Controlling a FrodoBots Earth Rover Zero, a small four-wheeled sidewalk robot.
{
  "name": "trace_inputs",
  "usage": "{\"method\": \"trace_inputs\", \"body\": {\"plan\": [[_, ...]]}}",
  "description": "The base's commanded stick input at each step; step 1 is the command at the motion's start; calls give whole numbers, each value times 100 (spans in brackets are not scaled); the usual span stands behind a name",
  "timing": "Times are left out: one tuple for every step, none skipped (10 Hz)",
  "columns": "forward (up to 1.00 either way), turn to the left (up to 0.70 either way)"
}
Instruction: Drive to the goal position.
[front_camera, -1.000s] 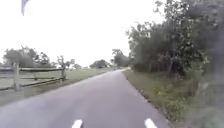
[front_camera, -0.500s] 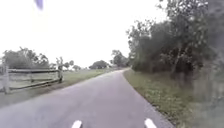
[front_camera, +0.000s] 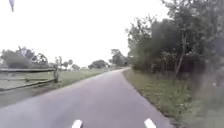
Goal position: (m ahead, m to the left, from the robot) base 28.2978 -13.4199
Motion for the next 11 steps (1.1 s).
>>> {"method": "trace_inputs", "body": {"plan": [[80, 3], [80, 3], [80, 3], [80, 3], [80, 3], [80, 3], [80, 3], [80, 3], [80, 3], [80, 3], [80, 3]]}}
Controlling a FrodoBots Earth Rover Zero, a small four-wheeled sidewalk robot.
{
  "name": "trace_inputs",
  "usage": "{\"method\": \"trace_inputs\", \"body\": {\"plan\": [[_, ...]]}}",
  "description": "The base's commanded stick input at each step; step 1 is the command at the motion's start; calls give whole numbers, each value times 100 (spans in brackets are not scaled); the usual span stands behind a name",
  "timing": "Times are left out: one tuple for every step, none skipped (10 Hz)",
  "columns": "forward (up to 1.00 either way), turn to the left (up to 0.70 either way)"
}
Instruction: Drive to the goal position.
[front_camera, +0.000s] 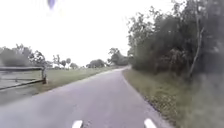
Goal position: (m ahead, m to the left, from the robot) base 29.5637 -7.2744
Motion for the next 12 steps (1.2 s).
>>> {"method": "trace_inputs", "body": {"plan": [[80, 3], [80, 3], [80, 3], [80, 3], [80, 3], [80, 3], [80, 20], [80, 29], [80, 22], [80, 3], [80, 3], [80, 3]]}}
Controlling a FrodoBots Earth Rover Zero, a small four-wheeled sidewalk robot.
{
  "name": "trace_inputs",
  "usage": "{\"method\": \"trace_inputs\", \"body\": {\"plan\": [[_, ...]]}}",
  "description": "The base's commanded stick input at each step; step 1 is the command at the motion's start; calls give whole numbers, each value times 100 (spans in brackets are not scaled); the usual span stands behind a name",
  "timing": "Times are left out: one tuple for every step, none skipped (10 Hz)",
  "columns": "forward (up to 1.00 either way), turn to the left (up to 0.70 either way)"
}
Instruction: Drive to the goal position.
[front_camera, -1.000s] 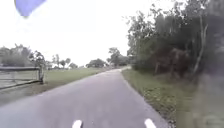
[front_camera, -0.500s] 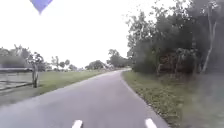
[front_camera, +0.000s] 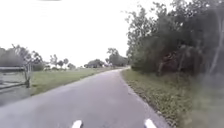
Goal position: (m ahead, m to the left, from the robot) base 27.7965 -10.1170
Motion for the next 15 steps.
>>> {"method": "trace_inputs", "body": {"plan": [[80, 3], [80, 3], [80, 3], [80, 3], [80, 3], [80, 3], [80, 3], [80, 3], [80, 3], [80, 3], [80, 3], [80, 3], [80, 3], [80, 3], [80, 3]]}}
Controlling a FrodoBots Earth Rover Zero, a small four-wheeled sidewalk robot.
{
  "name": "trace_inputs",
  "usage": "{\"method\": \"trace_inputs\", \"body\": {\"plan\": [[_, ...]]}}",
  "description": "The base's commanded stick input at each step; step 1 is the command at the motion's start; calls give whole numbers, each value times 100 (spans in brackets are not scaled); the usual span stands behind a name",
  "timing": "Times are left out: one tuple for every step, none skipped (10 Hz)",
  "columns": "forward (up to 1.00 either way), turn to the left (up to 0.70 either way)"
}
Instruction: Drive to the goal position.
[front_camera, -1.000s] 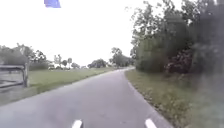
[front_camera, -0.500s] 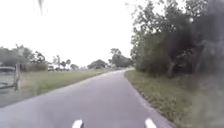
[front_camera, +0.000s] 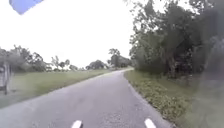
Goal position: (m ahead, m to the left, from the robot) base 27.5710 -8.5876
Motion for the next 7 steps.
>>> {"method": "trace_inputs", "body": {"plan": [[80, 3], [80, 3], [80, 3], [80, 3], [80, 3], [80, 3], [80, 3]]}}
